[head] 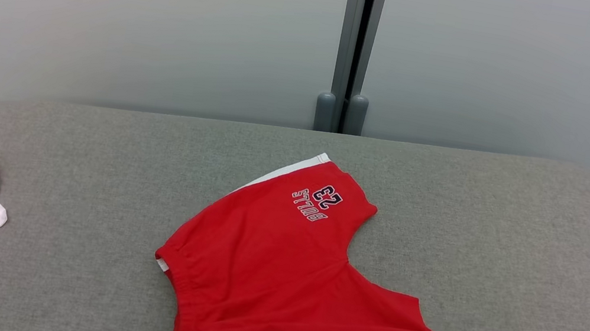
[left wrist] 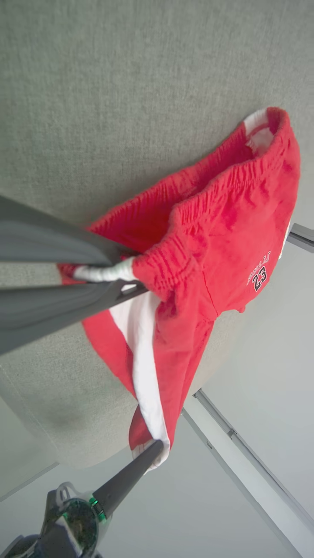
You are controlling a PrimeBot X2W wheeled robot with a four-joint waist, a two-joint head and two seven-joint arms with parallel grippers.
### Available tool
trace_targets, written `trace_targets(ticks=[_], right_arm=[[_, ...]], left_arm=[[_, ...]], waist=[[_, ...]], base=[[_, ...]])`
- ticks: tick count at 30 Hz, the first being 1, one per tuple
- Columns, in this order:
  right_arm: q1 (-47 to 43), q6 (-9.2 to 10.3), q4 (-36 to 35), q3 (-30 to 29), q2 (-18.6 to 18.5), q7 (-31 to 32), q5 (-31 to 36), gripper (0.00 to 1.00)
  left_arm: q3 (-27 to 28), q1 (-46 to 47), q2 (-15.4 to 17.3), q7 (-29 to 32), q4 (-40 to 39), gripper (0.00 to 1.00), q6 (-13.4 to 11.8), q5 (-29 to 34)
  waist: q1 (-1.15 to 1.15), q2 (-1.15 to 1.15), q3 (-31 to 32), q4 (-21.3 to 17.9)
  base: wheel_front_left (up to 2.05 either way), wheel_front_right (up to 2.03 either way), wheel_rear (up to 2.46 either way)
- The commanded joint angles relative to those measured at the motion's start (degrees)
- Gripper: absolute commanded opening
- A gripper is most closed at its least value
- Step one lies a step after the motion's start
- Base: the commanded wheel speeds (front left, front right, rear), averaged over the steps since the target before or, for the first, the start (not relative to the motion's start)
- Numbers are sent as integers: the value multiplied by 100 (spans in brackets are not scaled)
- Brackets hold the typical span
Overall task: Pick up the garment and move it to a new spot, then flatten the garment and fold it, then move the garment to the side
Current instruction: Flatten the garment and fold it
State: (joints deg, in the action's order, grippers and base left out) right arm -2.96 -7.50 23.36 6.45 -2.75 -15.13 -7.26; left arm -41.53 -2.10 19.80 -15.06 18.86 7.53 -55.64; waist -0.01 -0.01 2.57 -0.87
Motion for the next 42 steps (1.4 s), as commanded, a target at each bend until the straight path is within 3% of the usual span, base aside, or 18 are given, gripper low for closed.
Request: trace_targets(ticks=[1, 13, 21, 30, 37, 42], right_arm=[[-99, 2, -77, -65, -26, -3, -45, 0], [939, 2, -92, -242, -26, -3, 187, 0], [2297, 2, 167, -388, -31, -2, 659, 0], [3632, 2, 811, -438, -27, 0, 1026, 0], [4969, 2, 1621, -541, -35, 217, 1461, 0], [5432, 2, 1943, -720, -28, 342, 1794, 0]], left_arm=[[-35, -54, 38, -16, -115, 0, -7, 37], [181, 476, 182, -16, -754, 0, -7, 33], [401, 1351, 408, -16, -1000, 0, -8, -184], [251, 2303, 554, -16, -1180, 0, -8, -443], [46, 3062, 476, -16, -1160, 0, -7, -744], [-16, 3317, 419, -16, -928, 0, -7, -878]], waist=[[1, 1, 7, 22], [1, 1, -326, 307], [1, 1, -1112, 646], [1, 1, -1905, 942], [1, 1, -2621, 1209], [1, 1, -2888, 1319]], base=[[0, 0, 0], [0, 0, 0], [0, 0, 0], [0, 0, 0], [0, 0, 0], [0, 0, 0]])
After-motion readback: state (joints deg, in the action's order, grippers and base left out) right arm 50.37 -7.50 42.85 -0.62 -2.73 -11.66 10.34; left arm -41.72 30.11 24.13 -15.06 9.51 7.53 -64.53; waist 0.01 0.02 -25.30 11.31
